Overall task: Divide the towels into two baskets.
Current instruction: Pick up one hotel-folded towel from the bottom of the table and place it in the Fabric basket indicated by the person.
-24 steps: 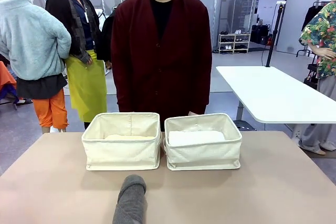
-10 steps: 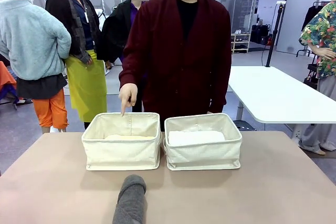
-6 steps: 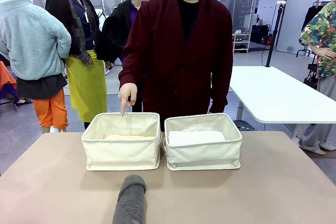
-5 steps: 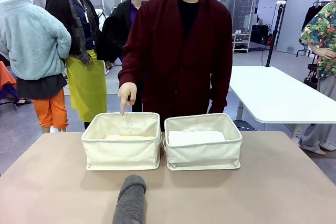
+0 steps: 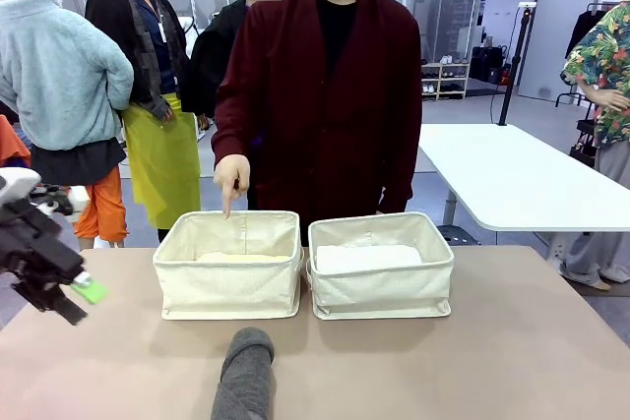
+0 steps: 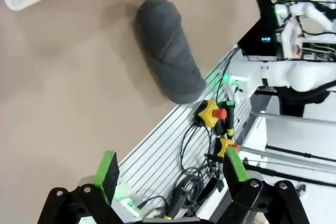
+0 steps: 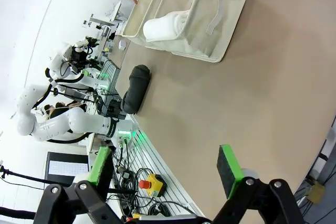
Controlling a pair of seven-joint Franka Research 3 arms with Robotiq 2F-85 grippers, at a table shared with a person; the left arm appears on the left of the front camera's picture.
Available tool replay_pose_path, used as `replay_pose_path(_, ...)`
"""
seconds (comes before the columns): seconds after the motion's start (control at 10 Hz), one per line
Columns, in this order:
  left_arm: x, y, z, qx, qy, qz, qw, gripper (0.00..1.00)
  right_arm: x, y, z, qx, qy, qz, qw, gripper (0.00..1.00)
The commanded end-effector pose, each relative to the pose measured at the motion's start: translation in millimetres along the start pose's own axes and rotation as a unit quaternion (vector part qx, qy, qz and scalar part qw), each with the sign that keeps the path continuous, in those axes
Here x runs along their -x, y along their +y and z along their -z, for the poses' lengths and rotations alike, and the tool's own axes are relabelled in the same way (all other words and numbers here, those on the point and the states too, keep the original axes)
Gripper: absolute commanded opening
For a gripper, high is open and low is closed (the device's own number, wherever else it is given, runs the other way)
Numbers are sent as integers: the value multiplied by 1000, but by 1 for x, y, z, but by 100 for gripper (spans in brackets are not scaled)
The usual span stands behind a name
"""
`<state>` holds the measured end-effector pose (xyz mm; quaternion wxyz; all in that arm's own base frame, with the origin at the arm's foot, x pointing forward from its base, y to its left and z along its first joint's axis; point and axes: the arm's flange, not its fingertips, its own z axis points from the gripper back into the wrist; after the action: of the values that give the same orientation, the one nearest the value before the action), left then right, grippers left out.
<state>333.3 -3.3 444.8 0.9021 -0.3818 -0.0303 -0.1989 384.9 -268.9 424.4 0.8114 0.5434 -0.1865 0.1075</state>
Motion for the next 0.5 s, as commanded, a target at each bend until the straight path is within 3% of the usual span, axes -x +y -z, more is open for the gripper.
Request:
replay_pose_path(0.0,-3,-23,31,-36,-25,-42,998,100,2,3,-1,8,3,2,1000,100)
replay_pose_path(0.4,-9,-58,119,-102,-25,-48,993,100,2,3,-1,8,3,2,1000,100)
